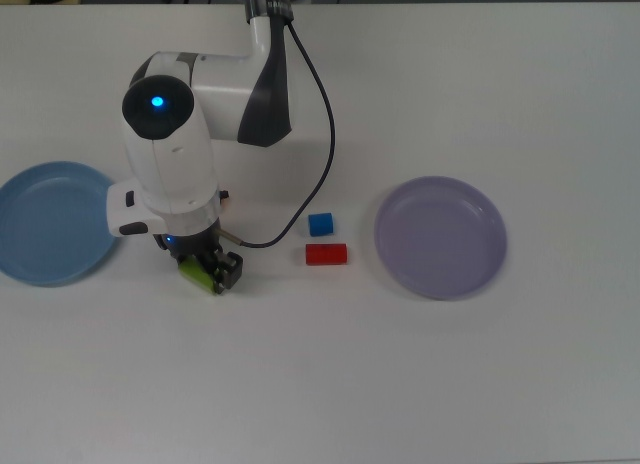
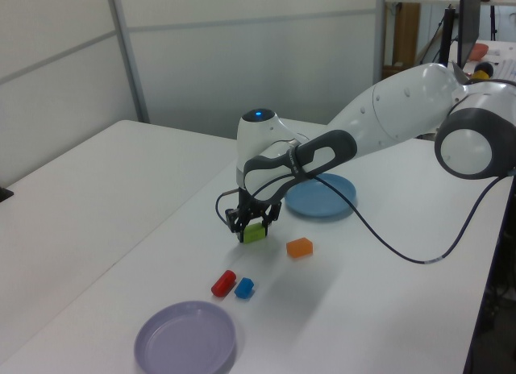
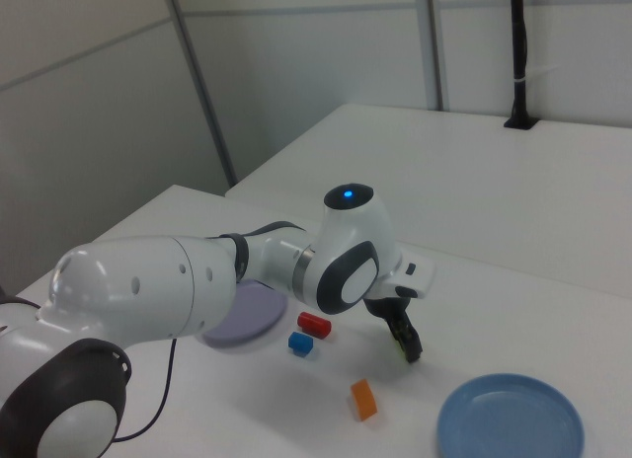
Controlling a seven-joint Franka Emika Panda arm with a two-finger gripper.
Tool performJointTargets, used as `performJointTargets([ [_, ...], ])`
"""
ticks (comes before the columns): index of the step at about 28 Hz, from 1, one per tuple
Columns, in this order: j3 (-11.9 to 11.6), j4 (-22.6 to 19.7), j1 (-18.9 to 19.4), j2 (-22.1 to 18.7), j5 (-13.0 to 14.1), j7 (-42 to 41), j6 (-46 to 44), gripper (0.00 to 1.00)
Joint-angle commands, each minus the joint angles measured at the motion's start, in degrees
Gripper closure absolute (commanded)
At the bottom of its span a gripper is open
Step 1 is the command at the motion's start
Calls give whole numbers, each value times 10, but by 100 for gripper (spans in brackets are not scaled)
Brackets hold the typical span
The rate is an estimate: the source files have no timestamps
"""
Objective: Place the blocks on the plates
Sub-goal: 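Close the gripper on the green block, then carry the green block onto the light blue plate and release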
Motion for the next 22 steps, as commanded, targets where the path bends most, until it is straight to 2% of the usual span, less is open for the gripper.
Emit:
performJointTargets([
  [1,-9,-3,-9,-31,-7,0,2,84],
  [4,-12,-4,-26,-60,-5,-27,-27,84],
  [9,-13,-3,-66,-73,0,-105,-59,84],
  [16,-13,-3,-130,-70,0,-202,-59,82],
  [22,-13,-7,-153,-40,-3,-233,-59,79],
])
